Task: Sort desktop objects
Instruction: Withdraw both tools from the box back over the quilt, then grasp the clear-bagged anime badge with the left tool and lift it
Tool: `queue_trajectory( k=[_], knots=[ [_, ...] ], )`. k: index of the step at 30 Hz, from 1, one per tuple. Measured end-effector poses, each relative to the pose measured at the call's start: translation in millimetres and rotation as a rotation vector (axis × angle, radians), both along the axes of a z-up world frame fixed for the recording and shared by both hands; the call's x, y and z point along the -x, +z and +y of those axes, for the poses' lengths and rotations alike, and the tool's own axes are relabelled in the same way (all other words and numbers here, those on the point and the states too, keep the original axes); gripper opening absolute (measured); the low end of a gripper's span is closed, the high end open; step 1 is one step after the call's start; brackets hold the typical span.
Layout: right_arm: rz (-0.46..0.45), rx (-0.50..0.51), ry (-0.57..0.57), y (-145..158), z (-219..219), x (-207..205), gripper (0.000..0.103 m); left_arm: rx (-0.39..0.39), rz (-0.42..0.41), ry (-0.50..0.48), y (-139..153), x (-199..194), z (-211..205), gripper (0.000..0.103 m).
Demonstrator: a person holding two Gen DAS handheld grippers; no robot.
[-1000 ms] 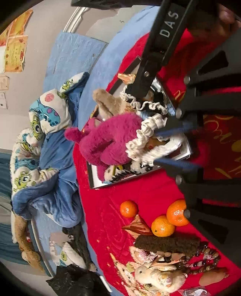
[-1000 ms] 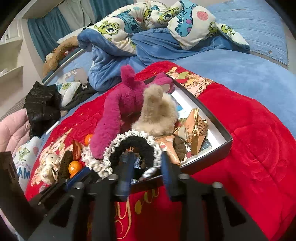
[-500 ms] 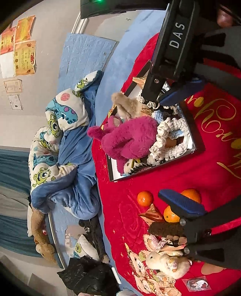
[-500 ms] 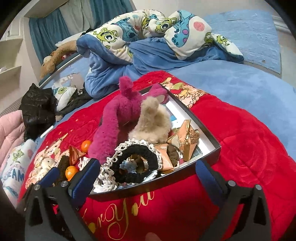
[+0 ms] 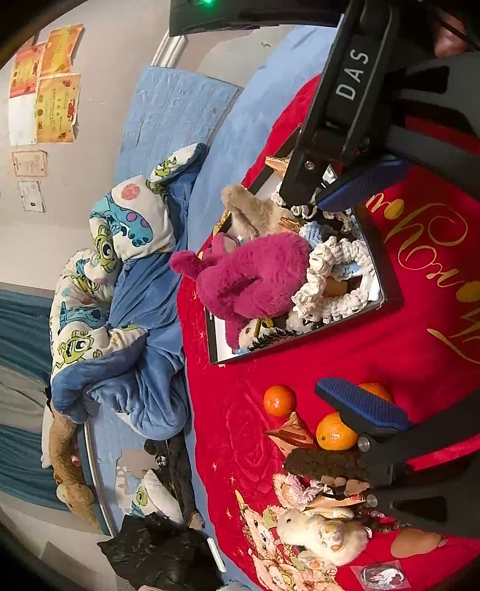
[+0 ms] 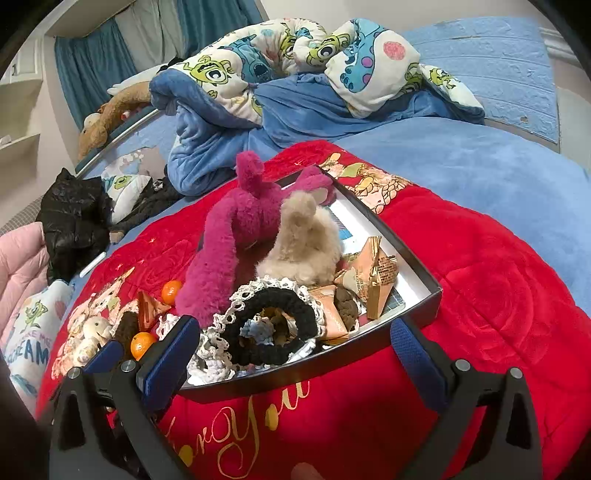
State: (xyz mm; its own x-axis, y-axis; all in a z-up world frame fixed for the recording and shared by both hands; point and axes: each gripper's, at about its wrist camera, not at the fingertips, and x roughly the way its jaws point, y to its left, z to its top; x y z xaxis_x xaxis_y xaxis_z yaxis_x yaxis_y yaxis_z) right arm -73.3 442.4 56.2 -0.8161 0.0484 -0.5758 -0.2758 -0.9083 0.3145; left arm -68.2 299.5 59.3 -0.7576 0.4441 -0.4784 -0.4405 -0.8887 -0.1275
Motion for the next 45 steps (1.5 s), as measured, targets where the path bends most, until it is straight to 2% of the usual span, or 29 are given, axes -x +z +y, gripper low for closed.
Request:
queue_trajectory(
  k=[6, 11, 16, 22, 27, 31, 38, 45],
  knots=[
    [0.045, 0.027, -0.007, 11, -8, 0, 0.103, -0.008, 0.019, 0.011, 15, -3, -10, 0.092],
    [0.121, 0.082, 0.039, 26, -30, 4, 0.103, -0.036, -0.016, 0.044, 30, 1, -40, 0.092],
    [0.177, 0.092, 0.135, 37, -71, 13, 0.103, -0.042, -0.051, 0.142, 35, 1, -102, 0.092],
    [0.164, 0.037, 0.270, 39, -133, 18, 0.103, -0.006, -0.124, 0.263, 34, -1, -186, 0.092],
    [0.149, 0.103, 0.345, 37, -173, 24, 0.103, 0.044, -0.122, 0.349, 30, -10, -248, 0.092],
    [0.131, 0.112, 0.394, 32, -203, 26, 0.103, 0.004, -0.160, 0.384, 21, -7, -284, 0.092],
    [0.080, 0.036, 0.463, 16, -248, 23, 0.103, 0.056, -0.191, 0.364, 1, 2, -291, 0.092],
    [0.004, 0.004, 0.517, -4, -266, 31, 0.103, 0.095, -0.240, 0.344, -24, 19, -284, 0.092]
  ],
)
